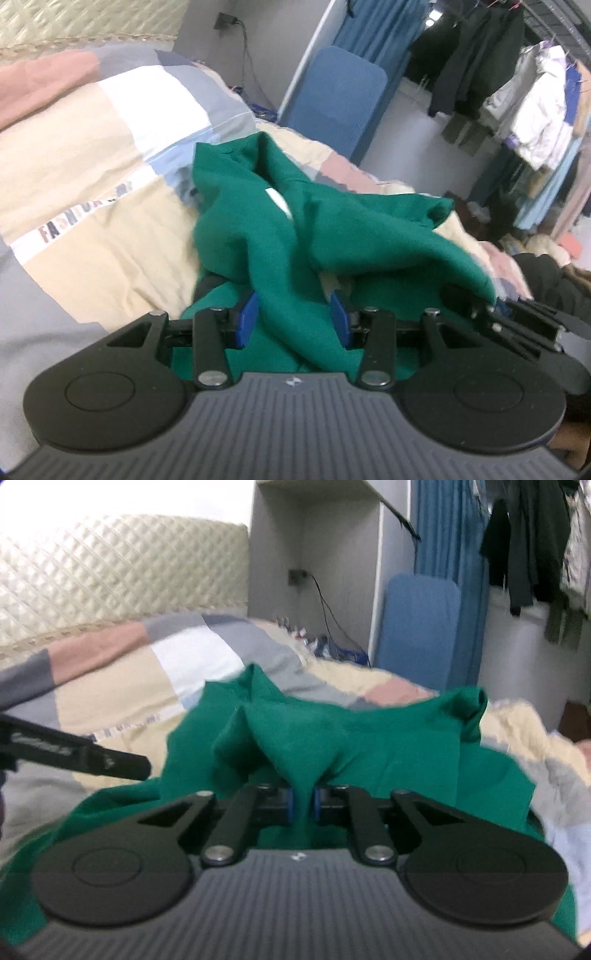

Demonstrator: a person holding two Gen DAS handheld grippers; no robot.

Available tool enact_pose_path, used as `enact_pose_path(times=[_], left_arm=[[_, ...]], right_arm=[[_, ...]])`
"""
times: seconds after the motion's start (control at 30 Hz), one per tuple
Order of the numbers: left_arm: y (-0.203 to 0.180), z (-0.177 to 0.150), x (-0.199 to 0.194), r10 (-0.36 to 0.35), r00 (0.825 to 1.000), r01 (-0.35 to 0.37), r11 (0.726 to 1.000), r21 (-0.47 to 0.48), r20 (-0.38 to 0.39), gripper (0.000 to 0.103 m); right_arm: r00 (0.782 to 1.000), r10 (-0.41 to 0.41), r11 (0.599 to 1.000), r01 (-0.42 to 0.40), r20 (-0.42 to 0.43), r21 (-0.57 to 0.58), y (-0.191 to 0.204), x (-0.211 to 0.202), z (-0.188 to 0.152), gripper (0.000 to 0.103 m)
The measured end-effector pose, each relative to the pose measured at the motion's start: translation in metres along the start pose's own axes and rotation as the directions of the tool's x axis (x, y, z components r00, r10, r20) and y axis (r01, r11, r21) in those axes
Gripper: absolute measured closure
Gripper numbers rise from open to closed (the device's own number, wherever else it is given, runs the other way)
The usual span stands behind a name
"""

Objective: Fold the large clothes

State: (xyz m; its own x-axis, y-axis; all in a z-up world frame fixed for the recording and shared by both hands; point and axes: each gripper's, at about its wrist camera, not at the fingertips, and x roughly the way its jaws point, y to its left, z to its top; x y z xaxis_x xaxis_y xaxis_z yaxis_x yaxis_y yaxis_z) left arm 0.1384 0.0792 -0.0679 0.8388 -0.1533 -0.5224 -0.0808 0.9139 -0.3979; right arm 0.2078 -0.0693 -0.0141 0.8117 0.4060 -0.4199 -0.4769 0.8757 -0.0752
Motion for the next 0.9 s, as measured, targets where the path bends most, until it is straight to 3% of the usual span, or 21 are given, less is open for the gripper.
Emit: enact_pose_path(times=[0.07, 0.13, 0.23, 0.33, 0.47, 0.63, 0.7, 0.77, 0.9], left_arm=[[-0.003, -0.002, -0.003, -0.016, 1.000, 0.015, 1.000, 0.006, 0.012, 0.054], [-0.008, -0.005, -0.005, -0.043, 0.999, 0.043, 0.999, 0.018, 0.018, 0.054], [-0.013, -0.008, -0.004, -0.075, 0.997, 0.075, 0.997, 0.027, 0.025, 0.054], [-0.020, -0.009, -0.003, -0.138, 0.989, 0.136, 0.989, 0.049, 0.042, 0.054], [-0.032, -0.006, 0.007, -0.219, 0.975, 0.214, 0.972, 0.098, 0.047, 0.054], [-0.046, -0.007, 0.034, -0.228, 0.972, 0.217, 0.962, 0.163, 0.050, 0.056], [-0.044, -0.008, 0.050, -0.229, 0.973, 0.225, 0.962, 0.155, 0.007, 0.062], [-0.042, -0.010, 0.068, -0.180, 0.982, 0.187, 0.970, 0.156, -0.062, 0.072], [-0.030, -0.020, 0.090, -0.150, 0.976, 0.173, 0.974, 0.144, -0.160, 0.074]], right_arm=[[1.000, 0.016, 1.000, -0.016, -0.019, -0.012, 0.004, -0.008, -0.003, 0.092], [0.995, 0.034, 0.999, -0.037, -0.094, -0.024, 0.010, -0.007, -0.010, 0.092], [0.972, 0.029, 0.996, -0.047, -0.235, -0.070, 0.018, 0.006, -0.028, 0.092], [0.951, 0.029, 0.998, -0.045, -0.309, -0.045, 0.018, 0.019, -0.043, 0.091], [0.952, 0.040, 0.999, -0.046, -0.303, -0.011, 0.018, 0.023, -0.047, 0.091], [0.955, 0.046, 0.999, -0.048, -0.293, 0.002, 0.018, 0.015, -0.046, 0.089], [0.956, 0.057, 0.998, -0.057, -0.288, 0.009, 0.015, 0.012, -0.045, 0.089], [0.958, 0.070, 0.998, -0.067, -0.278, 0.018, 0.014, 0.008, -0.042, 0.089], [0.959, 0.084, 0.996, -0.074, -0.272, 0.047, 0.009, 0.001, -0.039, 0.085]])
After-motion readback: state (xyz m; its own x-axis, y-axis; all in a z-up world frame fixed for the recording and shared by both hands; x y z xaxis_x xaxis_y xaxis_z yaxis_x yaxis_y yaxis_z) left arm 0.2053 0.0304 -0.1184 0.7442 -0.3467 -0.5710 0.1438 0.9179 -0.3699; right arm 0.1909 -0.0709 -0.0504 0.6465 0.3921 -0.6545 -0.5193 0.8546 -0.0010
